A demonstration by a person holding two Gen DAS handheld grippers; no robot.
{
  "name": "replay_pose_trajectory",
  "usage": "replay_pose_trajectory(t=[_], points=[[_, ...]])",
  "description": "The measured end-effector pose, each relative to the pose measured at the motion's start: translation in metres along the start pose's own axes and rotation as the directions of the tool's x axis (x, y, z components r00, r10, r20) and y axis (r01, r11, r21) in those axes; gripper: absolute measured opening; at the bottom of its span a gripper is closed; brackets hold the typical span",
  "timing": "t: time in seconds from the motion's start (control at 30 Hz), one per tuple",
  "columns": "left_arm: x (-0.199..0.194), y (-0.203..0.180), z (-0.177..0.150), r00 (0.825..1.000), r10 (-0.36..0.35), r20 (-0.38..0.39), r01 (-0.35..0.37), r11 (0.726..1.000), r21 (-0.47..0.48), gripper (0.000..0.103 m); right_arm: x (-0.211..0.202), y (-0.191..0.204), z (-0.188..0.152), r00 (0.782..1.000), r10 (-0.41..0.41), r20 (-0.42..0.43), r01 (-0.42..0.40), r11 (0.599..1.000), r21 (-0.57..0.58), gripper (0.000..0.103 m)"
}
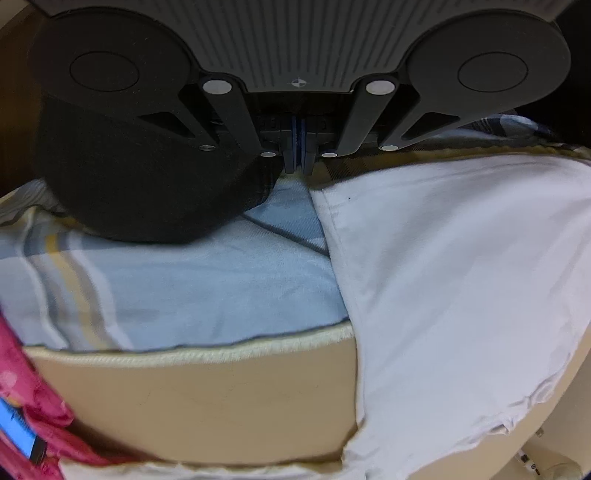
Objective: Fold small clothes
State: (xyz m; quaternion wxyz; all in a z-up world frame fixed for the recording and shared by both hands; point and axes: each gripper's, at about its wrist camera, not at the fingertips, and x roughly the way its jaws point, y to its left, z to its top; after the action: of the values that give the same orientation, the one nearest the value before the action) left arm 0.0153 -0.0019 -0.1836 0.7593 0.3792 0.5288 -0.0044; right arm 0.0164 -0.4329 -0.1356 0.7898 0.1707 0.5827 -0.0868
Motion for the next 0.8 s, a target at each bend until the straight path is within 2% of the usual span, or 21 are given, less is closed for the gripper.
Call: replay_pose_trajectory(t=[0.07, 0.1, 0.17, 0.2, 0.23, 0.33, 0.4, 0.5, 0.57, 0.63, 0.7, 0.8], points=[[-0.012, 0.013, -0.009, 0.998, -0.048, 0.035, 0.049, 0.998, -0.03, 0.078, -0.014, 0.001, 0.001, 1.0, -0.004, 0.024, 0.004, 1.0, -0.006, 0.002], [-0.019, 0.023, -0.012, 0.995, -0.082, 0.063, 0.086, 0.995, -0.06, 0.083, -0.023, 0.001, 0.003, 0.999, -0.001, 0.045, 0.001, 1.0, -0.002, 0.007], [-0.029, 0.043, -0.011, 0.983, -0.139, 0.121, 0.155, 0.979, -0.132, 0.086, -0.036, 0.001, 0.012, 0.996, 0.024, 0.088, -0.025, 1.0, 0.011, 0.021], [-0.03, 0.052, -0.006, 0.978, -0.155, 0.142, 0.178, 0.969, -0.17, 0.089, -0.04, 0.001, 0.017, 0.993, 0.042, 0.111, -0.045, 0.999, 0.018, 0.032], [-0.029, 0.059, 0.0, 0.974, -0.163, 0.156, 0.193, 0.959, -0.208, 0.093, -0.043, 0.002, 0.023, 0.989, 0.061, 0.133, -0.064, 0.998, 0.024, 0.039], [-0.012, 0.072, 0.031, 0.979, -0.152, 0.136, 0.189, 0.928, -0.32, 0.095, -0.035, 0.015, 0.046, 0.978, 0.088, 0.187, -0.094, 0.995, 0.021, 0.042], [0.01, 0.069, 0.051, 0.986, -0.144, 0.086, 0.165, 0.926, -0.339, 0.095, -0.017, 0.026, 0.058, 0.977, 0.1, 0.189, -0.103, 0.995, 0.008, 0.044], [0.042, 0.069, 0.063, 0.992, -0.123, 0.007, 0.119, 0.941, -0.318, 0.095, 0.021, 0.047, 0.064, 0.996, 0.052, 0.067, -0.051, 0.998, -0.026, 0.044], [0.058, 0.081, 0.06, 0.992, -0.126, -0.013, 0.116, 0.939, -0.323, 0.095, 0.028, 0.051, 0.061, 0.998, 0.049, 0.037, -0.048, 0.999, -0.016, 0.044], [0.077, 0.097, 0.055, 0.981, -0.19, -0.034, 0.167, 0.924, -0.345, 0.095, 0.026, 0.049, 0.058, 0.997, 0.065, 0.035, -0.065, 0.998, -0.007, 0.046], [0.091, 0.107, 0.051, 0.957, -0.283, -0.056, 0.247, 0.904, -0.35, 0.095, 0.024, 0.047, 0.055, 0.999, 0.04, 0.031, -0.041, 0.999, 0.002, 0.047], [0.097, 0.112, 0.054, 0.942, -0.334, -0.039, 0.304, 0.895, -0.326, 0.095, 0.025, 0.051, 0.052, 1.0, 0.006, 0.013, -0.006, 1.0, 0.017, 0.048]])
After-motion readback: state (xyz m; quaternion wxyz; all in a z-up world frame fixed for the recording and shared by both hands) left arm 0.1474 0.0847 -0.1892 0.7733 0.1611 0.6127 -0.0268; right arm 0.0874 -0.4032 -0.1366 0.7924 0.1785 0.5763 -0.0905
